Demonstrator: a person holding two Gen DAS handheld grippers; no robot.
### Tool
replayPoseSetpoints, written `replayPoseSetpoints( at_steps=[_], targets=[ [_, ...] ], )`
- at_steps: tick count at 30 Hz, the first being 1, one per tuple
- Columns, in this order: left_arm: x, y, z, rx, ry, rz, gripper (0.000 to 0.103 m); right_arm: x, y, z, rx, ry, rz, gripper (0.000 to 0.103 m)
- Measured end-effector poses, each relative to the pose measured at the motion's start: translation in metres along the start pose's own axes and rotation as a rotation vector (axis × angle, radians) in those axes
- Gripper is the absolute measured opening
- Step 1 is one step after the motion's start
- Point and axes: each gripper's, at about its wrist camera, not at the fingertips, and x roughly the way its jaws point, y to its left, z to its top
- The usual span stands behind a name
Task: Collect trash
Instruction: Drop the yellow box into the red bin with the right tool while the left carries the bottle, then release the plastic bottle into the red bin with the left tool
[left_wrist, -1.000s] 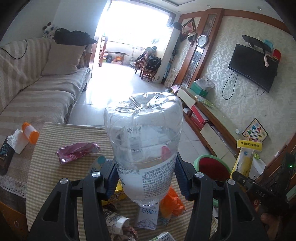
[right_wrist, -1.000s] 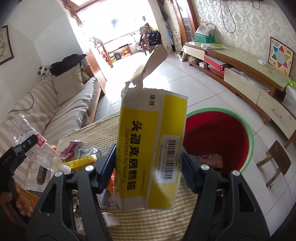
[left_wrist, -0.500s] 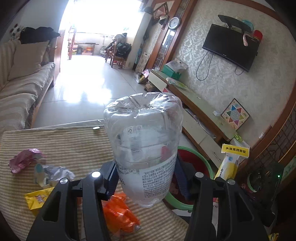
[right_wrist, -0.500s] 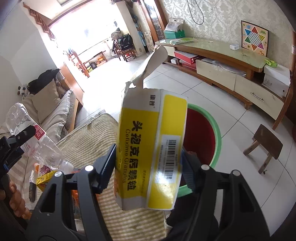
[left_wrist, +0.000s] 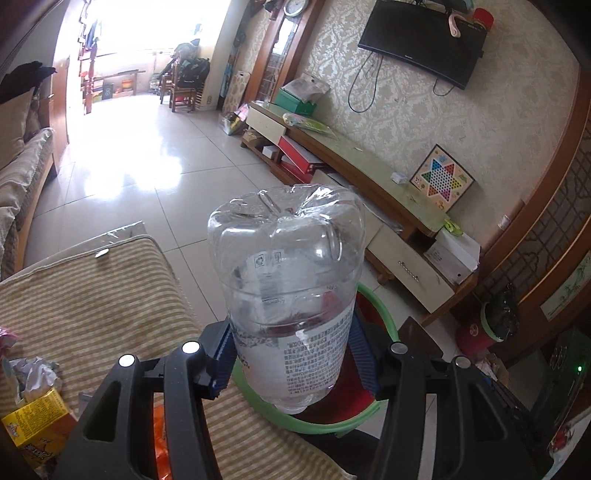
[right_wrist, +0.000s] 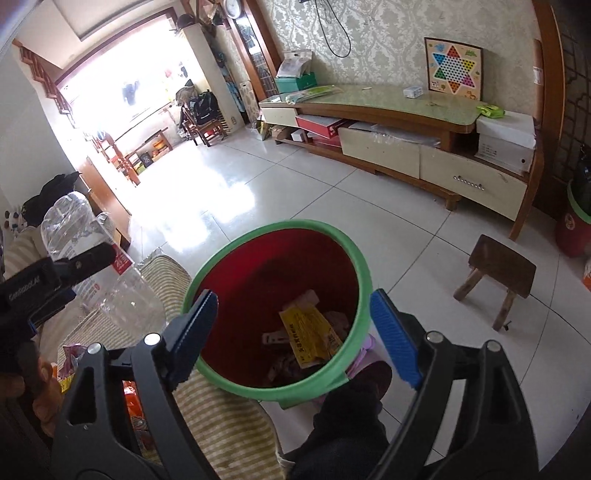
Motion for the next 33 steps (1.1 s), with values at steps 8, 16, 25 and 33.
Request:
replayPoseSetpoints(
  at_steps=[8, 16, 25, 33],
  targets=[
    [-0.001, -0.014, 0.006, 0.016, -0.02, -0.017, 0.083, -0.001, -0.013, -0.008, 0.007, 0.036, -0.042, 0.083],
    [-0.048, 0.037, -0.018, -0.046, -0.022, 0.054, 0.083, 0.005, 0.023, -0.012, -0.052, 0.069, 0.009, 0.085],
    [-0.138, 0.128, -0.077, -0.171, -0.019, 0.239, 0.084, 0.026, 0.084, -0.049, -0.199, 0.207, 0.116, 0.087],
    [-0.173, 0.192, -0.157, -0.386, 0.049, 0.301, 0.083, 0.031, 0.153, -0.092, -0.326, 0.319, 0.234, 0.087]
  ],
)
